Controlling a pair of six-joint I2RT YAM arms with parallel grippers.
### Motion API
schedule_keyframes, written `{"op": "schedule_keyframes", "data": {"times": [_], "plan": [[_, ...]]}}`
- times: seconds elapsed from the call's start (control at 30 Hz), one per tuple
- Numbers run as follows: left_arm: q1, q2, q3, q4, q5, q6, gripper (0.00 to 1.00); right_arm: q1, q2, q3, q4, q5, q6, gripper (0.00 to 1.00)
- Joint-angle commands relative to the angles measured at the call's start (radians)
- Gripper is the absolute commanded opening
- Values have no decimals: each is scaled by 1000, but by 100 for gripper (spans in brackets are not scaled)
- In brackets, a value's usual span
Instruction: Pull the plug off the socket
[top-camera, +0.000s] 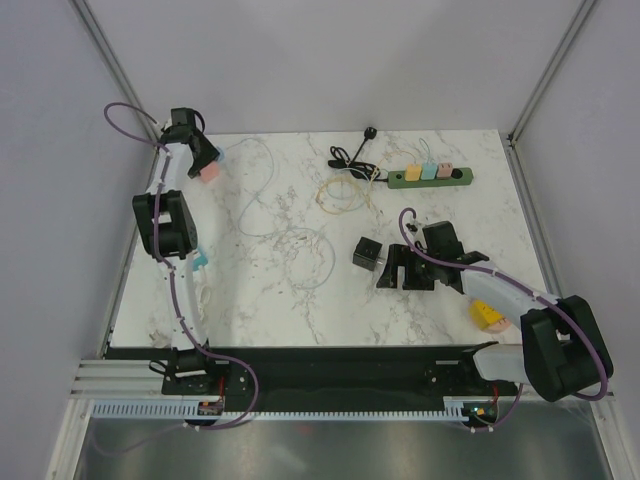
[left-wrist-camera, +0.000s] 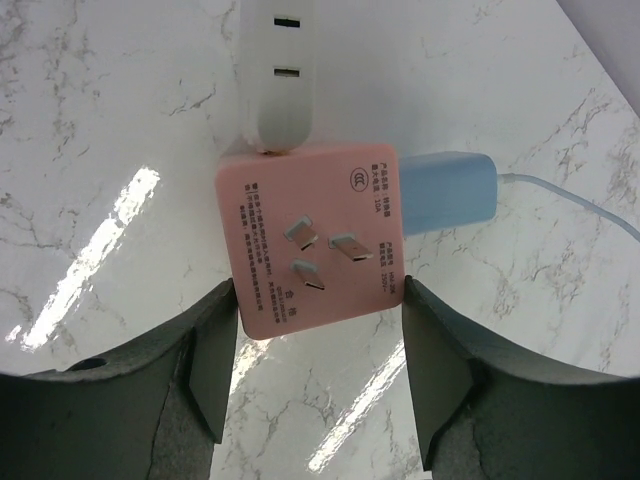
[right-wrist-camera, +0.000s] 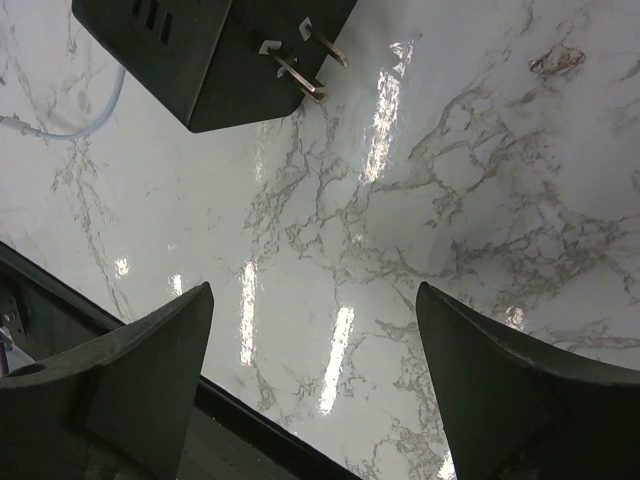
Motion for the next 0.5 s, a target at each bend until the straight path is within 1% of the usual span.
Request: {"op": "schedule_keyframes", "data": {"times": [0.0, 0.1, 0.13, 0.23, 0.33, 0.47], "plan": [[-12, -68, -25, 27, -26, 78, 40, -3, -18, 31, 27, 9, -18, 91], [-15, -106, -86, 28, -23, 75, 36, -3, -31, 28, 24, 11, -17, 91], [-17, -117, -101, 28, -21, 75, 32, -3, -35, 27, 25, 12, -18, 91], [-31, -175, -175, 28, -15, 73, 29, -3, -44, 23, 22, 18, -20, 91], [-50, -258, -271, 30, 2, 76, 27, -3, -49, 20, 22, 15, -20, 91], [-83, -402, -463, 35, 8, 81, 24, -3, -67, 18, 22, 17, -20, 91]]}}
